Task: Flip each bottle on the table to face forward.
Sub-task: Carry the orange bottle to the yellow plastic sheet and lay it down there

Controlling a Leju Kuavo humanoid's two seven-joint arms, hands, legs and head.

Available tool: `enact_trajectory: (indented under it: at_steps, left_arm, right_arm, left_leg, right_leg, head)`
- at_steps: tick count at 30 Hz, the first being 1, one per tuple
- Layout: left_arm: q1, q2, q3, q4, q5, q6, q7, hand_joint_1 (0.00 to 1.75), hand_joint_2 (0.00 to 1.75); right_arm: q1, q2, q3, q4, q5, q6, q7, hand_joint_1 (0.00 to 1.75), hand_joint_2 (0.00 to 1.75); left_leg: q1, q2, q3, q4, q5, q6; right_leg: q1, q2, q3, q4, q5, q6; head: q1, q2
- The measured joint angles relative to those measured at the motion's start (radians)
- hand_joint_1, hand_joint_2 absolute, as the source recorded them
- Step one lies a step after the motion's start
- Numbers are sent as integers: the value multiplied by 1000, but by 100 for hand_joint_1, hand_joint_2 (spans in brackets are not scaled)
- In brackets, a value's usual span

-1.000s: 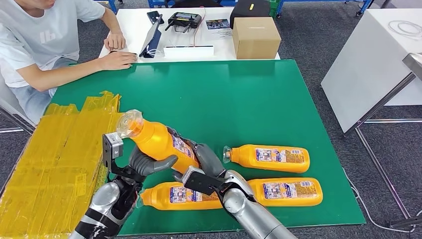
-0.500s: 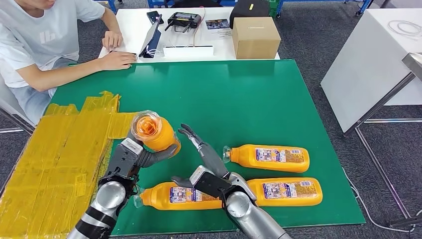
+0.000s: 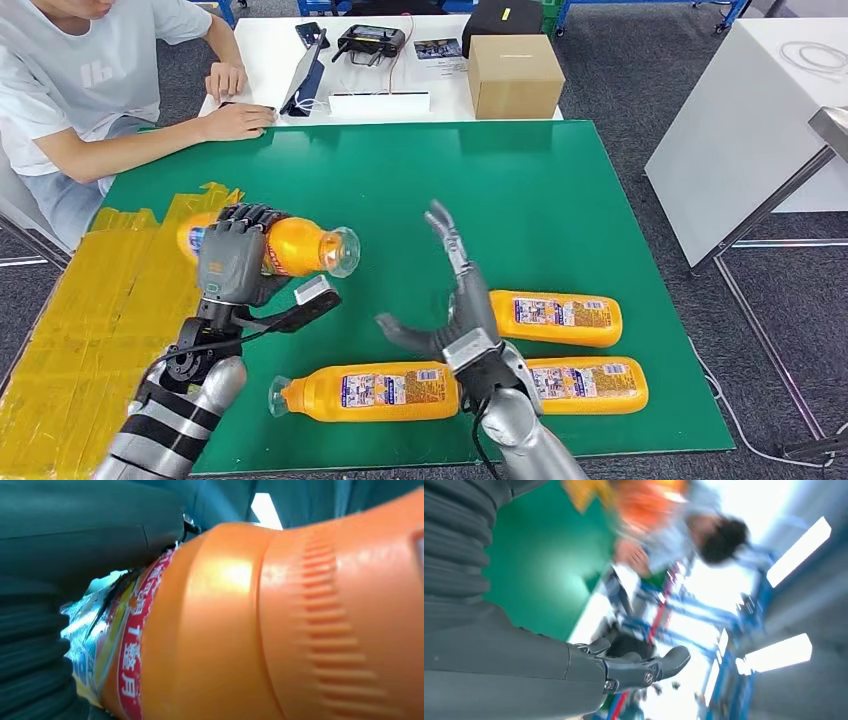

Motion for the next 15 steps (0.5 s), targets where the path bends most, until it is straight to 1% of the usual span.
enact_trajectory:
  at_steps: [2, 4, 8, 12, 15]
  left_arm:
    - [-36, 15, 1, 60, -159, -22, 74, 175, 175]
    - [-70, 24, -1, 121, -220, -55, 111, 175, 175]
    - [-143, 34, -14, 251, -246, -127, 163, 175, 175]
    - [-226, 38, -21, 404, -246, -148, 185, 175, 175]
    - [-276, 43, -20, 502, -236, -165, 189, 175, 175]
  right_arm:
    - [16, 0, -10, -59, 2, -28, -5, 0, 175]
    - [24, 0, -14, -104, 21, -52, -6, 0, 175]
    - [30, 0, -14, -165, 71, -115, -10, 0, 175]
    - [34, 0, -14, -223, 101, -210, -17, 0, 175]
    - [38, -1, -14, -257, 110, -260, -23, 0, 175]
  left_leg:
    - [0, 0, 0, 0, 0, 0]
    - [0, 1, 0, 0, 0, 0]
    - [0, 0, 0, 0, 1, 0]
    - [0, 0, 0, 0, 1, 0]
    - [0, 0, 0, 0, 1, 0]
  right_leg:
    - [0, 0, 0, 0, 0, 0]
    - [0, 0, 0, 0, 0, 0]
    - [0, 0, 0, 0, 0, 0]
    - [0, 0, 0, 0, 0, 0]
    - [0, 0, 0, 0, 0, 0]
  head:
    - [0, 0]
    - [0, 0]
    - [0, 0]
    - [0, 0]
    - [0, 0]
